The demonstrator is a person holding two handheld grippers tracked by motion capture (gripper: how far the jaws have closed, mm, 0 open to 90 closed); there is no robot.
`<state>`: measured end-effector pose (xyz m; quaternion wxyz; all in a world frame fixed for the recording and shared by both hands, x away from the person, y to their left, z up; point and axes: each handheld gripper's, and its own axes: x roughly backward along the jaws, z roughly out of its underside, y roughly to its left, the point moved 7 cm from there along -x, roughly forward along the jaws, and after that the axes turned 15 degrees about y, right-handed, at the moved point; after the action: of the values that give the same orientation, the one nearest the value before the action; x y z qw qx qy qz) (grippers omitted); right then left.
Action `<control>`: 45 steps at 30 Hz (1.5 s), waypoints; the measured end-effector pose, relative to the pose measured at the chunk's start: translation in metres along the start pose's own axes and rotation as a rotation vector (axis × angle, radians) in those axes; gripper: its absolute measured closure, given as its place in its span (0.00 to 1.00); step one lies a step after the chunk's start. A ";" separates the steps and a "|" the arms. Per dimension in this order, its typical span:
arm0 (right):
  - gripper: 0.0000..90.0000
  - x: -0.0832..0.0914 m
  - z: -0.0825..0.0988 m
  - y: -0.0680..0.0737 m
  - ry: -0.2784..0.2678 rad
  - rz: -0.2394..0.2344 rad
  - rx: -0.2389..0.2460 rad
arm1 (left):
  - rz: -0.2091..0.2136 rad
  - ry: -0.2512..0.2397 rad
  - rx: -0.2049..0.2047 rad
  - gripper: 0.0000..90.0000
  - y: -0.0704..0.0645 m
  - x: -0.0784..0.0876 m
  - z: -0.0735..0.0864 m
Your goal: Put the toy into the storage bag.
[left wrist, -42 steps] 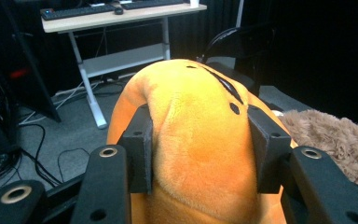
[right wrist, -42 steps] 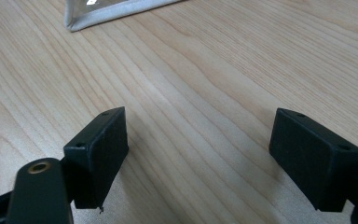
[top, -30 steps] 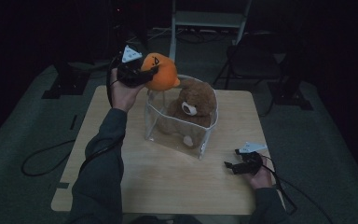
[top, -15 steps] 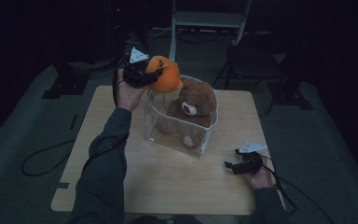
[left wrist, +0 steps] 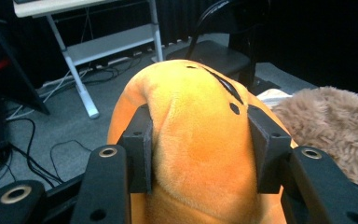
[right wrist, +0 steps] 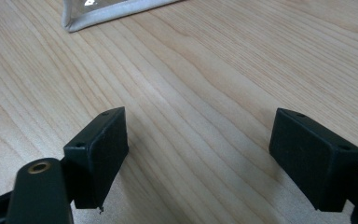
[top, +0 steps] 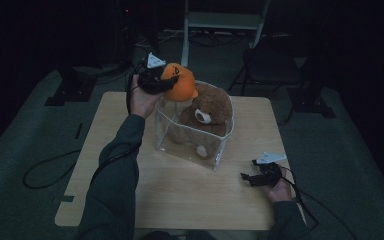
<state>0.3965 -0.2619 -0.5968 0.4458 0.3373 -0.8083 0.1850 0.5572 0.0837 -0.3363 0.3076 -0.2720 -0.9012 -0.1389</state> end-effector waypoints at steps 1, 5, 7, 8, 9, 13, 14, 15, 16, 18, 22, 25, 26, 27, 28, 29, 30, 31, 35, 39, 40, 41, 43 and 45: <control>0.21 0.000 0.000 0.000 0.000 0.000 0.000 | 0.000 0.002 0.002 0.58 0.001 -0.002 0.001; 0.21 0.000 0.000 0.000 0.000 0.000 0.000 | 0.007 0.000 0.014 0.58 0.001 -0.003 0.000; 0.21 0.000 0.000 0.000 0.000 0.000 -0.001 | 0.004 0.003 0.007 0.58 0.000 -0.004 0.000; 0.21 0.000 0.000 0.000 0.000 0.000 -0.002 | 0.005 0.005 0.004 0.58 -0.001 -0.004 0.000; 0.21 0.000 0.000 0.000 0.000 0.000 -0.001 | 0.004 0.006 0.001 0.58 -0.001 -0.004 0.001; 0.21 0.000 0.000 0.000 0.000 0.001 0.000 | 0.007 0.018 -0.013 0.58 -0.004 -0.006 0.002; 0.21 0.000 0.000 0.000 0.000 0.001 0.000 | 0.008 0.018 -0.013 0.58 -0.005 -0.006 0.002; 0.21 0.000 0.000 0.000 0.000 0.001 0.000 | 0.007 0.021 -0.017 0.58 -0.006 -0.007 0.002; 0.21 0.000 0.000 0.000 0.000 0.001 0.000 | 0.007 0.021 -0.016 0.58 -0.006 -0.007 0.002; 0.21 0.000 0.000 0.000 0.001 0.001 0.000 | 0.009 0.022 -0.013 0.58 -0.006 -0.008 0.003; 0.21 0.000 0.000 0.000 0.001 0.001 0.000 | 0.011 0.028 -0.018 0.58 -0.006 -0.008 0.004; 0.21 0.000 0.000 0.000 0.001 0.001 0.000 | 0.017 0.031 -0.013 0.58 -0.007 -0.009 0.007; 0.21 0.000 0.000 0.000 0.001 0.001 0.000 | 0.020 0.031 -0.013 0.58 -0.006 -0.009 0.007; 0.21 0.000 0.000 0.000 0.001 0.002 -0.001 | 0.022 0.031 -0.010 0.58 -0.006 -0.009 0.008; 0.21 0.000 0.000 0.000 0.001 0.002 -0.001 | 0.022 0.032 -0.008 0.58 -0.006 -0.009 0.008; 0.21 0.000 0.000 0.000 0.001 0.002 -0.001 | 0.023 0.033 -0.009 0.58 -0.006 -0.009 0.008; 0.21 0.000 0.000 0.000 0.001 0.002 -0.001 | 0.022 0.034 -0.011 0.58 -0.006 -0.009 0.008; 0.21 0.000 0.000 0.000 0.001 0.002 -0.001 | 0.023 0.036 -0.010 0.58 -0.006 -0.009 0.008; 0.21 0.000 0.000 0.000 0.001 0.001 -0.003 | 0.027 0.041 -0.009 0.58 -0.006 -0.010 0.010; 0.21 0.000 0.000 -0.001 0.001 0.001 -0.006 | 0.031 0.043 -0.007 0.58 -0.006 -0.011 0.012; 0.21 0.000 0.000 -0.001 0.001 0.002 -0.007 | 0.032 0.044 -0.007 0.58 -0.006 -0.011 0.013; 0.21 0.000 0.000 -0.001 0.001 0.002 -0.007 | 0.034 0.044 -0.004 0.58 -0.006 -0.011 0.014; 0.21 0.000 0.000 -0.001 0.002 0.002 -0.008 | 0.035 0.044 -0.003 0.58 -0.006 -0.011 0.014; 0.21 0.000 0.000 -0.001 0.002 0.003 -0.008 | 0.034 0.046 -0.003 0.58 -0.006 -0.012 0.015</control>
<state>0.3974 -0.2622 -0.5968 0.4476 0.3342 -0.8091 0.1824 0.5541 0.0801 -0.3556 0.3300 -0.2846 -0.8889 -0.1410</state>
